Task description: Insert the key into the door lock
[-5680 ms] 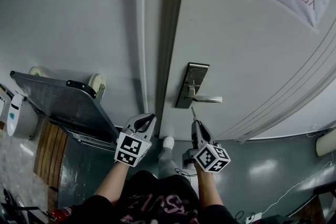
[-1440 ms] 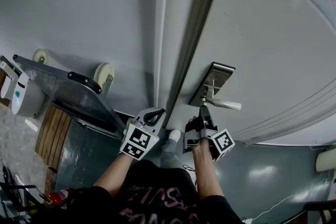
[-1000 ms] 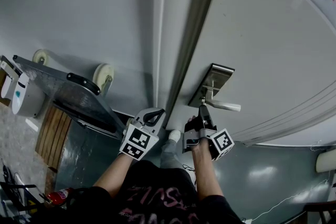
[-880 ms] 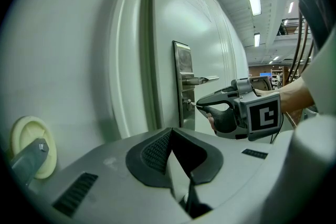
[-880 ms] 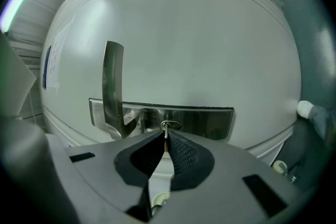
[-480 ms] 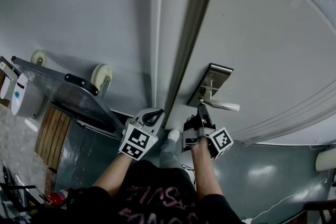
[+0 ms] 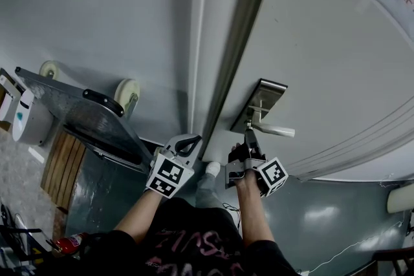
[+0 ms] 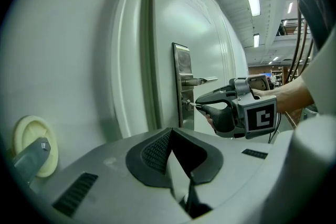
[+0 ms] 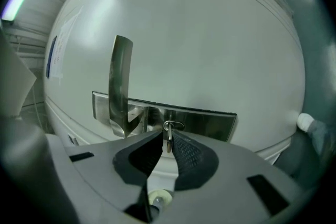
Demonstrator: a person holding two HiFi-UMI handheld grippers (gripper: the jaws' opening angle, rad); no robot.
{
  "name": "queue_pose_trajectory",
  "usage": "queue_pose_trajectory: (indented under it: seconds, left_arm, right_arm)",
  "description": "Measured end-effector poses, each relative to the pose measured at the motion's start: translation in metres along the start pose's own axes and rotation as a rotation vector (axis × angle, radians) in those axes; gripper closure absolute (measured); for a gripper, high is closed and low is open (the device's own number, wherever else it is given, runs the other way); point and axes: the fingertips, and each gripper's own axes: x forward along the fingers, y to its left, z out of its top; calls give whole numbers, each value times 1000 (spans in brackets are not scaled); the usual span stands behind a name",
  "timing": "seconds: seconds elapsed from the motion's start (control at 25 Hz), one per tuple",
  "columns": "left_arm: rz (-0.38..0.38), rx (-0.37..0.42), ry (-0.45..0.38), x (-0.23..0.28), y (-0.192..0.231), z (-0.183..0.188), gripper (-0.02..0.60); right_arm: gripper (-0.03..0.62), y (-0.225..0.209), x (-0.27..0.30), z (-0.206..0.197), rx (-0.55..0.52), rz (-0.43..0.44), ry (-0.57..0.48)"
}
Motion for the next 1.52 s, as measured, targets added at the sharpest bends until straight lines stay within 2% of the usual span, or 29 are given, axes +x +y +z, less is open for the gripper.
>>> queue_pose_trajectory:
  seconds: [0.16,0.36,0.52,0.76,1.0,1.2,1.52]
  left_arm:
    - [-2,2,-3,-4,-2,-1,569]
    - [-4,4,-8,-10,-7,-3,569]
    - [-11,7,-19,-14,-12,-3,569]
    - [-27,19,-28,-22,-22,-3,569]
    - [-52,17,-27,-27,-29,1,569]
    - [-74,17,-38,-29,-36,9,569]
    - [-101,18,-50,-28,-43,17,569]
  right_arm:
    - [441,3,-6,1,-87,15,5]
    - [421,9,-18,-2,-226,6,14]
    - [421,15,-29,-3,-338,1,18]
    - [421,26,-48,-9,-616,-21,45]
    - [430,28,-63,-14,-748,-52,63]
    - [431,38,-73,-21,-897,-64,94]
    - [462,49,-85,-25,-1037,-75,103]
